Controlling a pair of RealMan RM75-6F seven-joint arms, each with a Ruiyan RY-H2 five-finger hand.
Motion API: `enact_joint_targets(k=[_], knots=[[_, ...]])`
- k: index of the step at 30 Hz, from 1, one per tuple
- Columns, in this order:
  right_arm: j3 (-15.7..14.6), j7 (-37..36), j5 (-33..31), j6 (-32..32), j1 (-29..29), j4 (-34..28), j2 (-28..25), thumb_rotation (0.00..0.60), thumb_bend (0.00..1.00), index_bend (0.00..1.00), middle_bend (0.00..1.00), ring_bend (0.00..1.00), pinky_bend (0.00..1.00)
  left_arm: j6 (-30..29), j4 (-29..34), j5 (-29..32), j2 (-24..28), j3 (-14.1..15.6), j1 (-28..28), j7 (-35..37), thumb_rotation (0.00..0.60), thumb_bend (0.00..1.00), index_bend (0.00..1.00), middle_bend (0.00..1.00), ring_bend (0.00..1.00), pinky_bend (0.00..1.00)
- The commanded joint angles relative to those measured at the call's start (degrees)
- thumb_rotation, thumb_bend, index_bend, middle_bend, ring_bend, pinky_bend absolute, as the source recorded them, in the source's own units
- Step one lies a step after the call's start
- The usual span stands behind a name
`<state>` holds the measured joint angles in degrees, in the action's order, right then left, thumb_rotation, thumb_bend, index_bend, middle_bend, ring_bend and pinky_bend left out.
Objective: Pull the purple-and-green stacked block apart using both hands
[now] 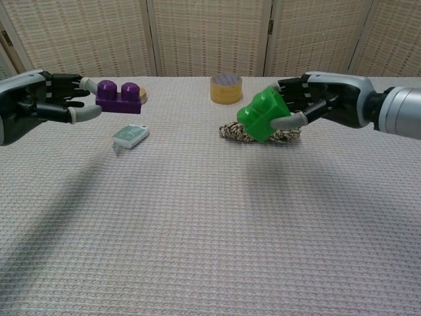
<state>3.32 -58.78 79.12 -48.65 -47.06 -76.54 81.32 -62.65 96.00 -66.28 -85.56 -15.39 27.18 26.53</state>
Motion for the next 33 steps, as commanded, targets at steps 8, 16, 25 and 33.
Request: enact_joint_targets(k=[8,16,25,33], knots=[[-2.0,28.5,-13.4,3.2,5.2,-13.3,-11.5,0.600,0.29,0.88,0.21,0.09,0.05,-1.8,-15.7,-12.6,-8.0,6.3,-1.3,13.6,0.600,0.55,0.66,0.23,0.03,0.00],[-2.1,33.4,-16.2,6.6,6.4,-10.7,-10.8,0.600,0.29,0.89,0.22,0.08,0.04,-0.9,-27.3,-16.2,-12.8,8.4,-0.1,20.9,0.600,0.55,0.66,0.23,0.02,0.00],[-1.5,36.2,-16.9,9.6,7.2,-7.3,-8.8,0.600,0.29,0.86,0.19,0.06,0.01,-1.6,-34.0,-19.5,-14.8,10.6,0.6,26.1,0.600,0.56,0.63,0.22,0.00,0.00],[-0.4,31.7,-11.9,12.6,8.2,-7.2,-9.9,0.600,0.29,0.03,0.00,0.00,0.00,-3.8,-36.1,-22.7,-14.6,12.5,1.0,30.7,0.600,0.48,0.17,0.03,0.00,0.00]])
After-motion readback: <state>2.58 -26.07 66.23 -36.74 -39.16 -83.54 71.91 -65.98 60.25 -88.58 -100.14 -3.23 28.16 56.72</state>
